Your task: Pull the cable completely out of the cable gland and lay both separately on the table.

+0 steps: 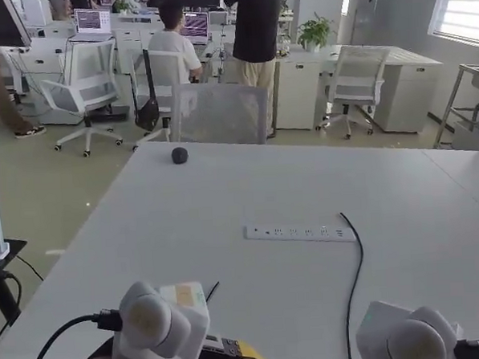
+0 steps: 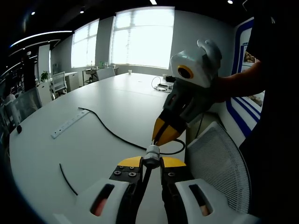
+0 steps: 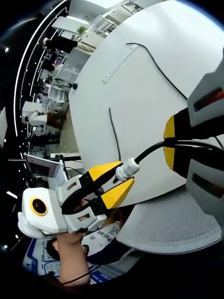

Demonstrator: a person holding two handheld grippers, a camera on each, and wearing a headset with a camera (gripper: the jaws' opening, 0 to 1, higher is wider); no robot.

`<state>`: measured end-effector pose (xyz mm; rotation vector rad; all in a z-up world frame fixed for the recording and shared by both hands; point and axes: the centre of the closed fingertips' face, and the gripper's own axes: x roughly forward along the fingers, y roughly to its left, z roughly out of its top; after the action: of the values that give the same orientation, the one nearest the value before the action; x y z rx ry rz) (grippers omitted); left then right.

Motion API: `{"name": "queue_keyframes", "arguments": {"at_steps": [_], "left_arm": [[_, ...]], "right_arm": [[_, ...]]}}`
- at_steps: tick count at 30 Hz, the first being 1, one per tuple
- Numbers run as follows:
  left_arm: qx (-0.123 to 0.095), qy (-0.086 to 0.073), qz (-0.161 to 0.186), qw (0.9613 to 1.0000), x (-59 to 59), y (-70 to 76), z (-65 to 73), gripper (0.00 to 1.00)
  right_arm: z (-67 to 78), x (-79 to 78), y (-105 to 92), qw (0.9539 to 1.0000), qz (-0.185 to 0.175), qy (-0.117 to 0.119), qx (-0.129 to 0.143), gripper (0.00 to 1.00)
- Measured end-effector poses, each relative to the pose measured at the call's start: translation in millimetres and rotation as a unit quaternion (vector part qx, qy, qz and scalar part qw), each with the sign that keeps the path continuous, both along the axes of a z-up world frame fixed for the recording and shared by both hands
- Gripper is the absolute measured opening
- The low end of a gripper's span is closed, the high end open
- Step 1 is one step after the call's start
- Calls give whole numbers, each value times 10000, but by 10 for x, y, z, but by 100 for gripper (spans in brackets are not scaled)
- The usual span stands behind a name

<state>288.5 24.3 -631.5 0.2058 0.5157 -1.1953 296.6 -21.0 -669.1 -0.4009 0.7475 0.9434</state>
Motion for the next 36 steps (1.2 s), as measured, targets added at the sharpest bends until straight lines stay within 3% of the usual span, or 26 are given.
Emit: {"name": "queue_keyframes", "arguments": {"at_steps": [9,16,25,31,34,36], "left_arm": [[-3,35,-22,10000,-22,-5,-19,15],[-6,55,-8,10000,-10,6,-21,15],[49,45,28,10000,-7,68,-42,15],[113,72,51,9999,-15,98,-86,15],[103,85,73,9999,-15,97,-86,15],[96,86,88,9999,-11,102,-79,15]], "right_arm": [[-147,28,-187,9978,-552,349,62,0],[-151,25,-152,9971,-609,444,116,0],[-145,-31,-108,9975,-487,478,166,0],[-73,-107,3,9987,-148,382,293,1],[-1,-82,31,9995,-91,179,253,2],[51,-94,66,9992,-38,235,332,3]]}}
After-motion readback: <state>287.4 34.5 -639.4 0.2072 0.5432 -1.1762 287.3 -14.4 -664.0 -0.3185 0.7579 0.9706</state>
